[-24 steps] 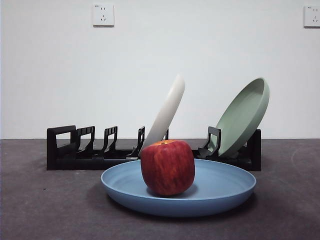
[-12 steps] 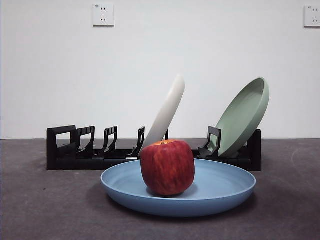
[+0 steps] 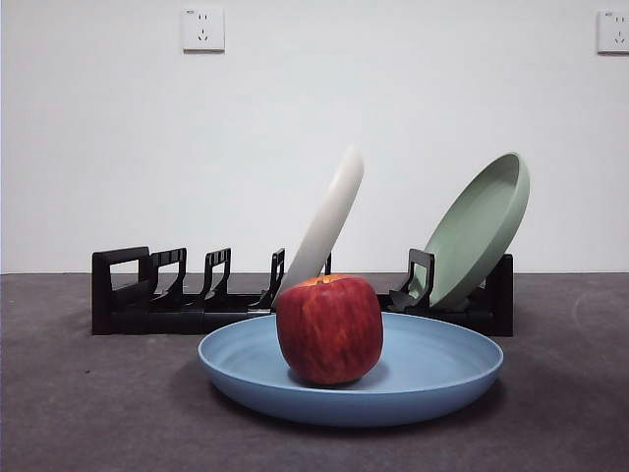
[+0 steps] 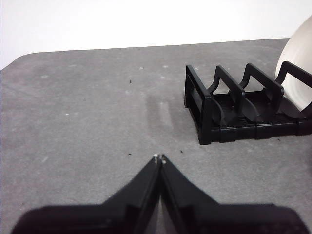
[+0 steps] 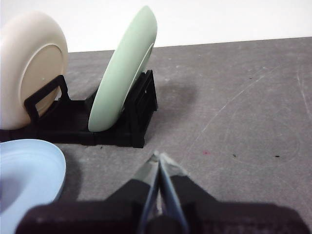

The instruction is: Take the blue plate from the plate rack,put the plate on the table,take the apple from the table,put the apple in the plate

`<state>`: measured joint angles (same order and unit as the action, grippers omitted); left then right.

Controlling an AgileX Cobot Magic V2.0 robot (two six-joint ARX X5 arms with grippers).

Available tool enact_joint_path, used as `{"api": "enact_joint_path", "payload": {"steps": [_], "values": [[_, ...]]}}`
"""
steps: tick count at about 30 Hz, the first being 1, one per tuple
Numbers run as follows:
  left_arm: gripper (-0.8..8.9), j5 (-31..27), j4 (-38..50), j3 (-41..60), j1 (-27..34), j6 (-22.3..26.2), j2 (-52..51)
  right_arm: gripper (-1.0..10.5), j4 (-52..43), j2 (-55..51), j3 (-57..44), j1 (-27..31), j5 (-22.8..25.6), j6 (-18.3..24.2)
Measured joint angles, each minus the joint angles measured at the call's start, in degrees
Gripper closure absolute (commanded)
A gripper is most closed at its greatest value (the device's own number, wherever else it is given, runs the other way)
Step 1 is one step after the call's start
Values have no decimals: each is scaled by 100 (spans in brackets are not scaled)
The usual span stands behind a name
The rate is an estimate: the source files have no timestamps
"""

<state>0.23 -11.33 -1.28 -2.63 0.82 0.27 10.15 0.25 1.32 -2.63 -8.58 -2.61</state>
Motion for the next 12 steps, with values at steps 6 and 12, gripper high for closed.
{"api": "enact_joint_path", "payload": {"steps": [6, 12], "values": [[815, 0, 0, 0, 0, 0, 0, 946, 0, 0, 0, 0, 0, -22], [815, 0, 0, 0, 0, 0, 0, 946, 0, 0, 0, 0, 0, -46]]}}
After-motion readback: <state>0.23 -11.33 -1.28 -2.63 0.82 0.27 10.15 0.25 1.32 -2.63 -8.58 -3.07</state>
